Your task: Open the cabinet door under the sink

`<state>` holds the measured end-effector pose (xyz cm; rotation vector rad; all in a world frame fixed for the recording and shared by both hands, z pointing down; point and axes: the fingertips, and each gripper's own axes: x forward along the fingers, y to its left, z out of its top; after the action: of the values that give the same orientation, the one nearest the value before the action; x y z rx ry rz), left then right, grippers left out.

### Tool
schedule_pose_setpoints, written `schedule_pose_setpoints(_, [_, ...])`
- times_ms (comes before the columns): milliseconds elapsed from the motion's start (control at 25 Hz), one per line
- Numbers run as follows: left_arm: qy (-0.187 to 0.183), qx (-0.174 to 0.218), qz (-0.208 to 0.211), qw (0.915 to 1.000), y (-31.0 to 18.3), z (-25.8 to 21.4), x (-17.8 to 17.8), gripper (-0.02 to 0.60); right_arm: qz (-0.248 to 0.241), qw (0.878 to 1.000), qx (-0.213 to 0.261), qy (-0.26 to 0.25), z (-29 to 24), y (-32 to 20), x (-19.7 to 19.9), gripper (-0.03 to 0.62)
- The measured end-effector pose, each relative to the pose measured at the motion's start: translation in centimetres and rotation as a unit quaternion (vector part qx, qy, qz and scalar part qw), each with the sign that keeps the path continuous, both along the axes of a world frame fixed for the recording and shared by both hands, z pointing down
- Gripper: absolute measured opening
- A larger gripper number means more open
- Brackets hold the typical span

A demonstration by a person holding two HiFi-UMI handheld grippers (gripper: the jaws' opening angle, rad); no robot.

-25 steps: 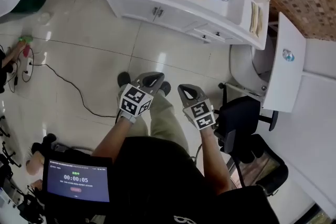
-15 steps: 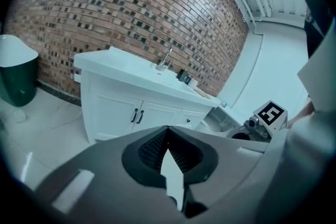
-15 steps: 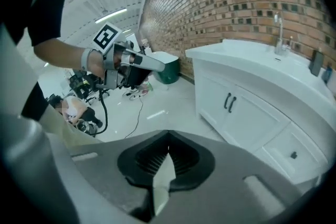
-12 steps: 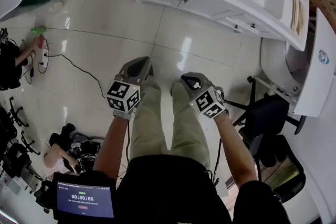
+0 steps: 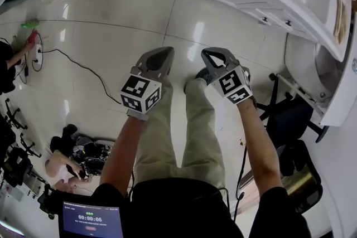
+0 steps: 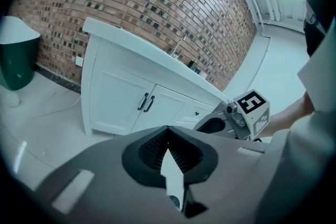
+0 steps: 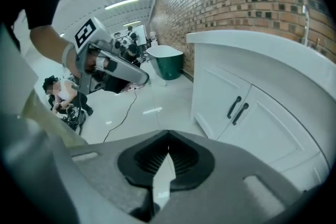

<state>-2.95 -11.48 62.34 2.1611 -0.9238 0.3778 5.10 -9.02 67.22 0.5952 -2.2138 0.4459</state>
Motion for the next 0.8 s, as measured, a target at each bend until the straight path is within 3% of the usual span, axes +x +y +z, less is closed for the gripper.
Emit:
schedule_pose_setpoints(240, [0.011, 0.027, 0.022, 0.9993, -3.4, -1.3, 1.0, 0.015, 0.032, 0.999, 0.016, 0.001, 1.4, -5.0, 0.7, -0.009])
schedule_pose_setpoints(440, [0.014, 0.025, 0.016, 0.9995, -6.4, -0.6, -2.3, 0.015, 0.091, 0.995, 0.025, 0.024, 4.0, -11.0, 0.4, -0.009])
schedule_pose_setpoints(640, [0.01, 0.019, 0.007, 0.9997, -7.9, 0.4, -4.8, 0.015, 0.212, 0.976, 0.03, 0.05, 7.3, -16.7, 4.2, -0.009])
schedule_pose_setpoints(760, [0.007, 0.016, 0.004, 0.9998, -8.4, 0.9, -6.1, 0.015, 0.26, 0.964, 0.025, 0.055, 9.2, -19.4, 5.7, -0.009])
schedule_pose_setpoints(800, [0.006, 0.014, 0.003, 0.9999, -8.4, 1.0, -6.5, 0.015, 0.271, 0.961, 0.021, 0.057, 9.8, -20.1, 6.0, 0.041])
